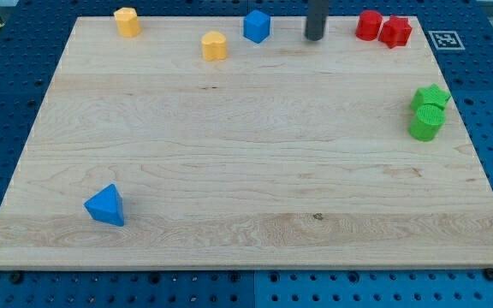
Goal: Move the red star diagonally to the green star
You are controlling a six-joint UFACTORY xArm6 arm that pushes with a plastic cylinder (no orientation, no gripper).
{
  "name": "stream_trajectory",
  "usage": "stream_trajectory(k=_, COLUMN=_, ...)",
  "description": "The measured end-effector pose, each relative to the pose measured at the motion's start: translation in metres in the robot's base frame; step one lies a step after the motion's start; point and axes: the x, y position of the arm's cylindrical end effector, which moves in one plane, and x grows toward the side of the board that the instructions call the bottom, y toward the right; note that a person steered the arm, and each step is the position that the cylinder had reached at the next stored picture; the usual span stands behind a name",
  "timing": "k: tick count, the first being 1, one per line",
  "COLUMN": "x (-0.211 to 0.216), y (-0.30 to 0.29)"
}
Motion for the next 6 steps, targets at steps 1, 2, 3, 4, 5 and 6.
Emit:
stream_trajectory(k=1, x=-0.025, y=0.021)
stream_trajectory(k=2, x=-0.042, y=0.043)
stream_trajectory(k=3, x=-0.043, y=0.102)
stream_trajectory(k=4, x=-0.044, y=0.127)
stream_trajectory(k=5, x=-0.040, y=0.127)
stream_trajectory(k=6, x=-0.023, y=0.127)
